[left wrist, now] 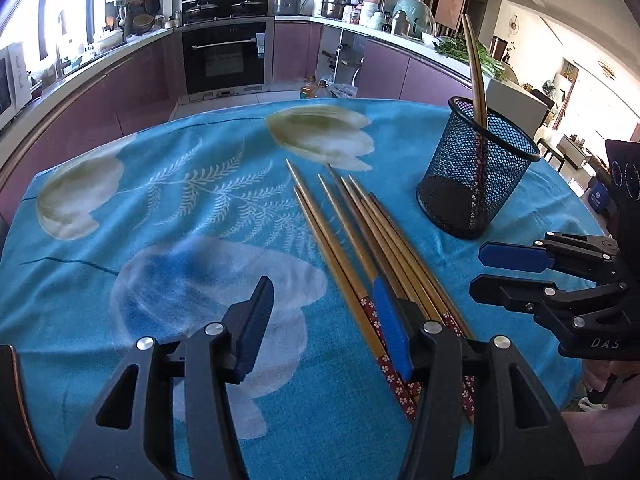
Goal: Organize utensils
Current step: 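Open the right gripper to release the chopstick and withdraw, then close the right gripper on another wooden chopstick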
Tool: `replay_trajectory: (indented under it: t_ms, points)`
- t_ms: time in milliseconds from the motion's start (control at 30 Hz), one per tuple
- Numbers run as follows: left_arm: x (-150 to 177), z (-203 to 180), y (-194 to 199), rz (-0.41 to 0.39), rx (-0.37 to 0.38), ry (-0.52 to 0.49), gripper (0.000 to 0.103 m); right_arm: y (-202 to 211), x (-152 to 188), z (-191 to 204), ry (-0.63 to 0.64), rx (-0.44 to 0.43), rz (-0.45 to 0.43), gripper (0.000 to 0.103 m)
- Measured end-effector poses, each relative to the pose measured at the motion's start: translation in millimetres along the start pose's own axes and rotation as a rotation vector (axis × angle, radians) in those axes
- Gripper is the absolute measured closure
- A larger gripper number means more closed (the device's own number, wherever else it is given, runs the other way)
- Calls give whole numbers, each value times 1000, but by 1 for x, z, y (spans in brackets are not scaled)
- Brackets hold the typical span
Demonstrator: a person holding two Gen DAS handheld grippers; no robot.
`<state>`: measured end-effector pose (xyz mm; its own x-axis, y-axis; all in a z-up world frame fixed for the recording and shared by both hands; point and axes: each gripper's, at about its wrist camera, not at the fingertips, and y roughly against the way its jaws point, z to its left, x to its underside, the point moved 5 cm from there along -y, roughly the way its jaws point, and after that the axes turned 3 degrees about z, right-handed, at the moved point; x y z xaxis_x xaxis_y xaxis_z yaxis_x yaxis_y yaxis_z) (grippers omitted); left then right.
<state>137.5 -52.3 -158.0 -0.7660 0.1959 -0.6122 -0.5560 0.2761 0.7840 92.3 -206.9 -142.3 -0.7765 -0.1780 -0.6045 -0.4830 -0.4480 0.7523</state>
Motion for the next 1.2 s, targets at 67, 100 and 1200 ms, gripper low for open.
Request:
replay_trajectory:
  t_ms: [67, 100, 1200]
  points:
    - [1, -1, -3, 9, -5, -4, 52, -2, 1, 0, 0, 8, 9, 67]
    - [1, -2, -4, 14, -3, -7, 52, -3, 2, -1, -2, 9, 12, 67]
    - [-5, 2, -30, 73, -73, -36, 63, -28, -3, 2, 38, 122, 56, 77]
